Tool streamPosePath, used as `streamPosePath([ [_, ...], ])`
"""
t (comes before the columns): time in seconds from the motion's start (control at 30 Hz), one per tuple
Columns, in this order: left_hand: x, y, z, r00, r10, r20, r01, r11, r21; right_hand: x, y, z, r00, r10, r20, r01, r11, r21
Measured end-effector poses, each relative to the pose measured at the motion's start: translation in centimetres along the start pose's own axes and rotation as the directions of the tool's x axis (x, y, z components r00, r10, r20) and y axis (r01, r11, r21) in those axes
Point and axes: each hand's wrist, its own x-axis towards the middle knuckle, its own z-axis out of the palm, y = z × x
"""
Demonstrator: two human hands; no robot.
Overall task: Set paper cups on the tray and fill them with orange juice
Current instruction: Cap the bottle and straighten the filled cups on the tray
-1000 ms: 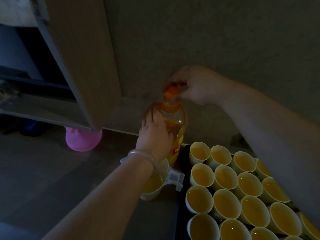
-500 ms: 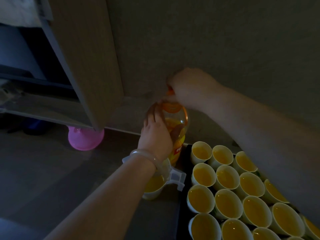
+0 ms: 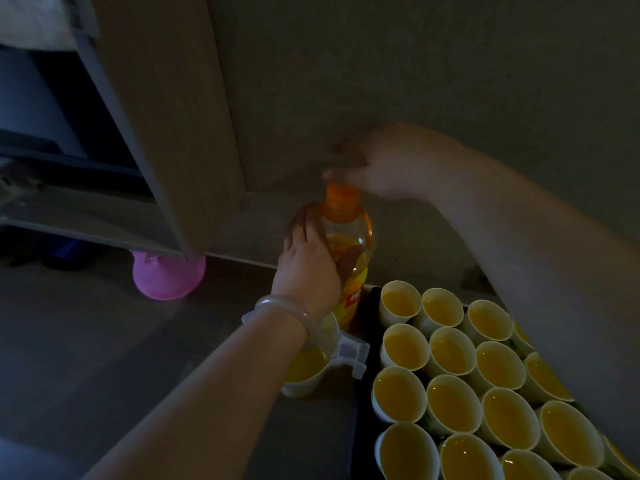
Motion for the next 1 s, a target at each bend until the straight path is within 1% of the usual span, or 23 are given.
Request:
streamPosePath([
  [0.03,0.0,0.0,0.0,1.0,0.006,0.004,-0.006,1.0,-0.002,-0.1,0.3,-0.3,0.995,-0.058,0.075,0.055,0.997,0.048],
  [0.1,0.0,0.1,-0.1,1.0,0.012,0.012,-0.012,1.0,-0.011,-0.3,0.5,-0.5,0.979,-0.149,0.14,0.138,0.987,0.08],
  [0.17,-0.1,0.2,-0.1,1.0,0.012,0.009,-0.012,1.0,-0.017,-0.3,0.4,-0.1,0.979,-0.175,0.102,0.172,0.985,0.032],
  [0.3,0.0,0.0,0.0,1.0,0.02,0.003,-0.02,0.999,0.034,0.0,-0.2,0.5,0.989,-0.138,0.05,0.141,0.988,-0.065],
  [0.37,0.1,-0.1,0.0,1.0,-0.007,0.003,0.007,1.0,0.023,0.1,-0.5,0.9,0.989,-0.146,0.013,0.146,0.979,-0.143],
  [0.43,0.2,-0.2,-0.1,1.0,-0.001,0.005,0.001,0.999,0.04,-0.1,-0.8,1.5,0.988,-0.155,-0.021,0.149,0.974,-0.167],
  [0.5,0.2,-0.2,0.0,1.0,0.012,0.003,-0.012,0.999,0.036,-0.4,-0.9,2.0,0.988,-0.148,-0.046,0.14,0.979,-0.149],
  [0.57,0.1,0.0,0.0,1.0,0.025,0.004,-0.025,0.999,0.036,-0.5,-0.5,2.0,0.988,-0.148,-0.039,0.143,0.983,-0.114],
  [0.7,0.1,0.1,0.2,1.0,0.017,-0.01,-0.017,1.0,0.016,-0.8,0.5,0.6,0.979,-0.193,0.062,0.191,0.981,0.035],
  [0.8,0.1,0.2,0.0,1.0,-0.001,0.009,0.001,1.0,0.001,-0.8,0.5,-0.1,0.967,-0.238,0.092,0.237,0.971,0.024],
  [0.9,0.0,0.2,0.0,1.0,-0.011,0.004,0.011,1.0,0.002,-0.6,0.2,0.0,0.969,-0.233,0.077,0.232,0.972,0.027],
  [1.0,-0.1,0.1,0.0,1.0,-0.001,-0.014,0.001,0.999,0.046,-0.3,-0.3,0.3,0.971,-0.229,0.065,0.228,0.973,0.02],
])
